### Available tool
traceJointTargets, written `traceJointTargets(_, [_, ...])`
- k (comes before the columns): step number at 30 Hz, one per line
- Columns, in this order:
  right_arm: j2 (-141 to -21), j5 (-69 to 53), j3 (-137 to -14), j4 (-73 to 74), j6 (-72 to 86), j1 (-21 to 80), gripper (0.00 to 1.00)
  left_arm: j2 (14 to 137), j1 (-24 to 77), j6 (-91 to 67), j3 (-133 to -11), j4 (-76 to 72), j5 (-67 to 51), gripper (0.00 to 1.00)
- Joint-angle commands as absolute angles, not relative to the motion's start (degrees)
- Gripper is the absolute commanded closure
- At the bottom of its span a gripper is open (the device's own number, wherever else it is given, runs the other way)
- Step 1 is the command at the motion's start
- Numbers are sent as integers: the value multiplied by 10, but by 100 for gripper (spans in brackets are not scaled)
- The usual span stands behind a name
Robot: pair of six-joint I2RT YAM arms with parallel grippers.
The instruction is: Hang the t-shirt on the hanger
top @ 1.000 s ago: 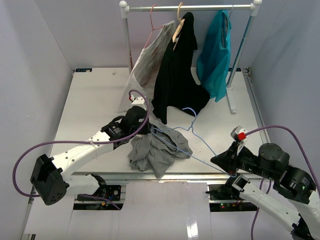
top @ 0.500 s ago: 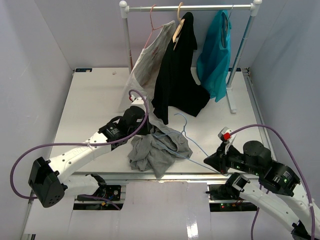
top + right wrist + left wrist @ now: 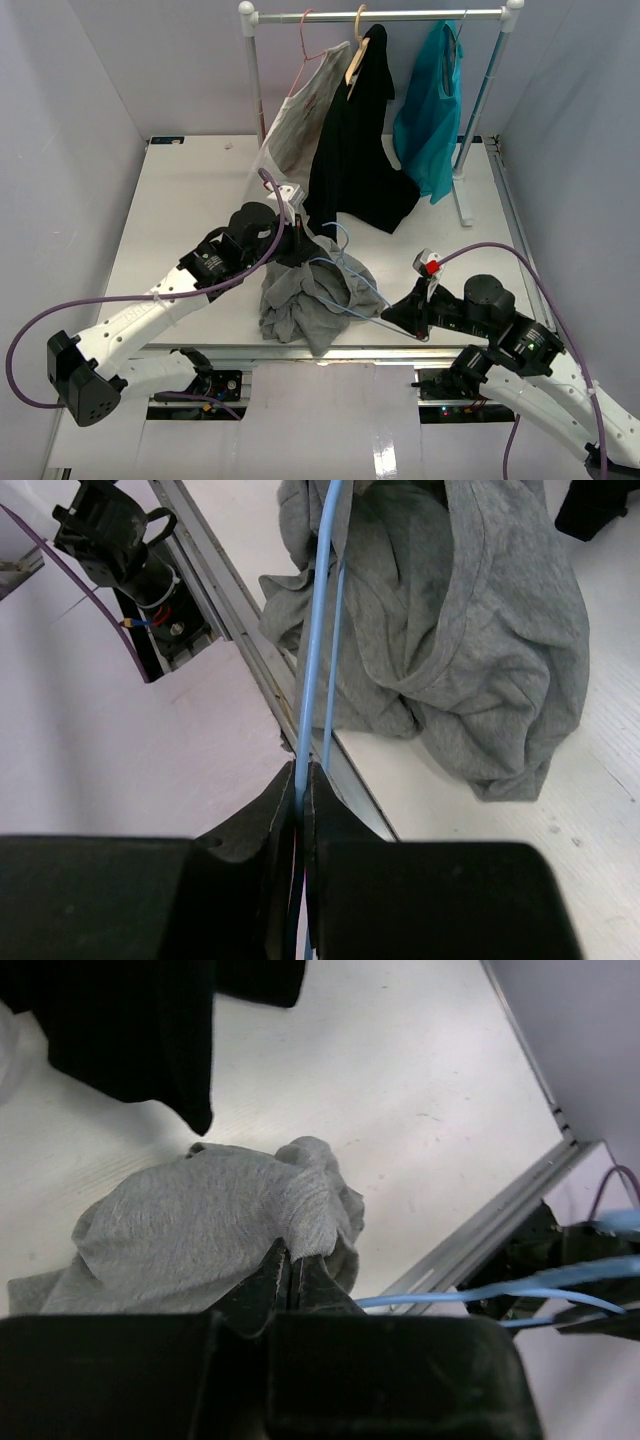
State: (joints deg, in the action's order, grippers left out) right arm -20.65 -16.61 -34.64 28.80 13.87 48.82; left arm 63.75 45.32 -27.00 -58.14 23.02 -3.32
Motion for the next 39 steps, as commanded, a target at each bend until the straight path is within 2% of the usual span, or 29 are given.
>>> traceJointTargets(1, [-233, -197, -316, 120, 170, 489, 92, 597, 450, -259, -620, 207, -127, 100])
traceJointTargets(13, [-239, -202, -207, -177, 262, 489, 92, 599, 450, -249, -683, 257, -173, 100])
traceJointTargets(15, [-237, -209, -190, -213, 261, 489, 92, 602, 450, -242, -694, 281, -163, 86])
traceJointTargets(17, [-234, -208, -169, -261, 258, 490, 92, 601, 450, -243, -698, 302, -147, 54])
traceJointTargets(19, [-233, -211, -162, -285, 253, 490, 92, 596, 450, -237, -707, 324, -134, 43])
traceJointTargets(21, [-232, -217, -161, -299, 248, 490, 92, 592, 450, -224, -726, 358, -115, 39])
traceJointTargets(30, [-150, -224, -149, -292, 245, 490, 92, 572, 450, -121, -783, 465, 32, 38])
traceJointTargets(32, [-129, -227, -147, -273, 245, 490, 92, 551, 450, -36, -777, 456, 28, 39])
traceJointTargets(34, [-120, -228, -145, -258, 244, 489, 92, 538, 450, 37, -773, 445, -25, 39])
traceJointTargets(39, [-112, -249, -142, -220, 239, 490, 92, 524, 450, 91, -828, 447, -79, 36])
